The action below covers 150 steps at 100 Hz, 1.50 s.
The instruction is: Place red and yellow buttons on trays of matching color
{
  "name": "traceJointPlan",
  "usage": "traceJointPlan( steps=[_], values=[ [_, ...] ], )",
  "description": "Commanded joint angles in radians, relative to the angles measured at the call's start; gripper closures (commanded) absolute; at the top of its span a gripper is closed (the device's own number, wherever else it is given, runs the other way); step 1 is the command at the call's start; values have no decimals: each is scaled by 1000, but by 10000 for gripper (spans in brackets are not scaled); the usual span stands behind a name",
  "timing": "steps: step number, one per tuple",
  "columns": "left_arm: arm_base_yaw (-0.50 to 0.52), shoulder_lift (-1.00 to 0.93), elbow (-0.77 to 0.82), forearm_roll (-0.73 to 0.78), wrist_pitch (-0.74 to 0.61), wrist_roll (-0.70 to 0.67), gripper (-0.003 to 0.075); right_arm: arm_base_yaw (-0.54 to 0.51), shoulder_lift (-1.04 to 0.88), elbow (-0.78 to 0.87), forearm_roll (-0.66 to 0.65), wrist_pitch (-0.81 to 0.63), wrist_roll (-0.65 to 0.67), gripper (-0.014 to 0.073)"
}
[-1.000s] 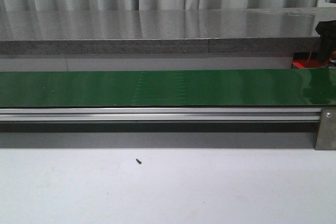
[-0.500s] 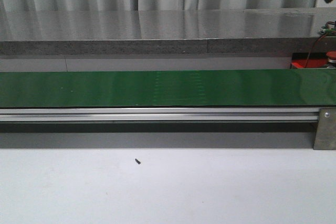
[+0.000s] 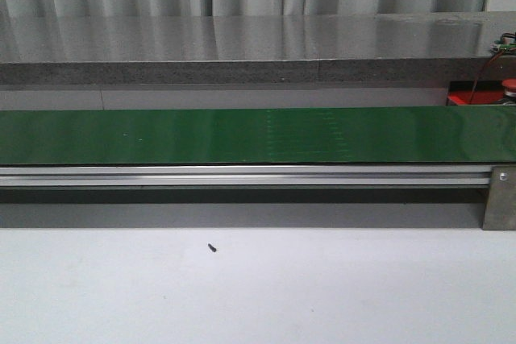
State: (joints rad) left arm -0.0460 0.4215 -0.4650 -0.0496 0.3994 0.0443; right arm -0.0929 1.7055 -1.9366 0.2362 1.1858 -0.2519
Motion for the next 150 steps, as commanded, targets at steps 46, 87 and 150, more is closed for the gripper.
traceJointPlan(
  steps=[46, 87, 150],
  values=[
    [-9, 4, -27, -9, -77, 0, 740, 51, -730, 941, 13, -498, -2, -12],
    [-9, 4, -27, -9, -77, 0, 740, 51, -1111, 1312, 13, -609, -36, -12],
    [-9, 4, -27, -9, -77, 0, 740, 50, -1158, 1321, 13, -627, -36, 690]
  ],
)
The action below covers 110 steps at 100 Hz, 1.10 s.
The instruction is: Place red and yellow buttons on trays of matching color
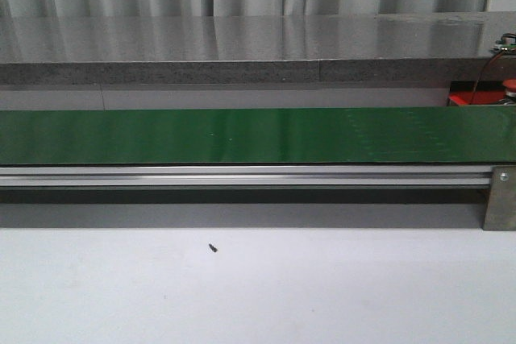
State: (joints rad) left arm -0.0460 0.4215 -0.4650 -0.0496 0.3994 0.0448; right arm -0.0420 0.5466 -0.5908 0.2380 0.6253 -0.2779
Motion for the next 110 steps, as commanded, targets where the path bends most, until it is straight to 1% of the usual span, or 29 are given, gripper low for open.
traceJointPlan(
  steps=[1, 56, 61, 68, 75, 84, 87, 89, 94, 96, 101, 106, 110],
  values=[
    [-9, 4, -27, -9, -77, -1, 740, -1, 1, -25, 11, -66, -10, 690],
    [-7, 4, -27, -9, -81, -1, 738, -1, 1, -25, 11, -66, -10, 690],
    [-7, 4, -27, -9, -76, -1, 730, -1, 1, -25, 11, -66, -10, 690],
    [-7, 4, -27, -11, -74, -1, 699, -1, 1, -25, 11, -66, -10, 690],
    [-7, 6, -27, -20, -74, -3, 647, -1, 1, -25, 11, -66, -10, 690],
    [-7, 7, -27, -20, -74, -3, 531, -1, 1, -25, 11, -66, -10, 690],
    [-7, 7, -27, -20, -74, -3, 469, -1, 1, -25, 11, -66, -10, 690],
    [-7, 7, -27, -20, -74, -3, 442, -1, 1, -25, 11, -66, -10, 690],
    [-7, 7, -27, -20, -74, -3, 316, -1, 1, -25, 11, -66, -10, 690],
    [-7, 7, -27, -20, -76, -3, 282, -1, 1, -25, 11, -66, -10, 690],
    [-7, 7, -27, -20, -84, -3, 151, -1, 1, -25, 11, -66, -10, 690],
    [-7, 7, -27, -20, -81, -3, 60, -1, 1, -25, 11, -66, -10, 690],
    [-7, 7, -27, -20, -76, -3, 20, -1, 1, -25, 11, -66, -10, 690]
  ],
)
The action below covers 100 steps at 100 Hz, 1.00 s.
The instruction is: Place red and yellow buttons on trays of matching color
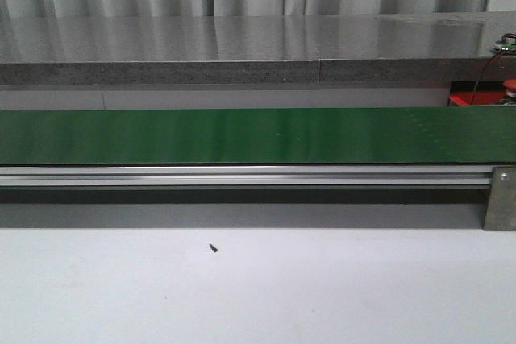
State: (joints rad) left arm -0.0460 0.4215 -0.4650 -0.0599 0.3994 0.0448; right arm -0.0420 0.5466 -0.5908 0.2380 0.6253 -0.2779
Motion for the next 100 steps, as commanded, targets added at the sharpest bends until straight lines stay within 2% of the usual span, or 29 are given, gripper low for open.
traceJointPlan(
  steps=[1, 17, 32, 69, 100],
  values=[
    [-7, 7, -27, -10, -76, -3, 13, -1, 1, -25, 11, -66, -10, 690],
    [-7, 19, -51, -18, -63, -22, 67, -1, 1, -25, 11, -66, -10, 690],
    [27, 139, -176, 41, 15, -121, 68, -1, 1, -25, 11, -66, -10, 690],
    [288, 634, -562, 78, 162, -135, 68, -1, 1, -25, 11, -65, -10, 690],
    [438, 992, -727, 80, 160, -135, 68, -1, 1, -25, 11, -65, -10, 690]
  ],
)
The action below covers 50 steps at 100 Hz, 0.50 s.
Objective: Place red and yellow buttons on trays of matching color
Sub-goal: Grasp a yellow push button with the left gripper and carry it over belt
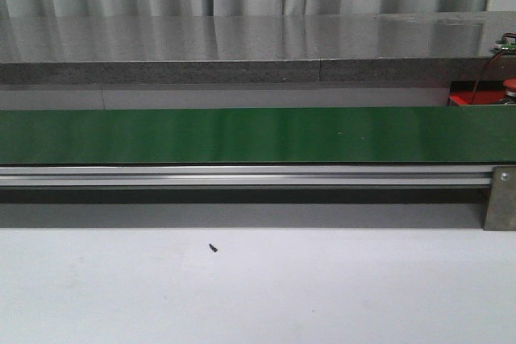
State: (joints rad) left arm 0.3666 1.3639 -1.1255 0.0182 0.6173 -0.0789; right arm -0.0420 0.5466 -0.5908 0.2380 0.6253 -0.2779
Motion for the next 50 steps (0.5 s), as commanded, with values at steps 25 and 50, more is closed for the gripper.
traceJointPlan(
  steps=[25, 50],
  values=[
    [83, 239, -133, 64, -58, -12, 68, -1, 1, -25, 11, -65, -10, 690],
    [92, 369, -168, 98, -85, -12, 68, -1, 1, -25, 11, -65, -10, 690]
  ],
)
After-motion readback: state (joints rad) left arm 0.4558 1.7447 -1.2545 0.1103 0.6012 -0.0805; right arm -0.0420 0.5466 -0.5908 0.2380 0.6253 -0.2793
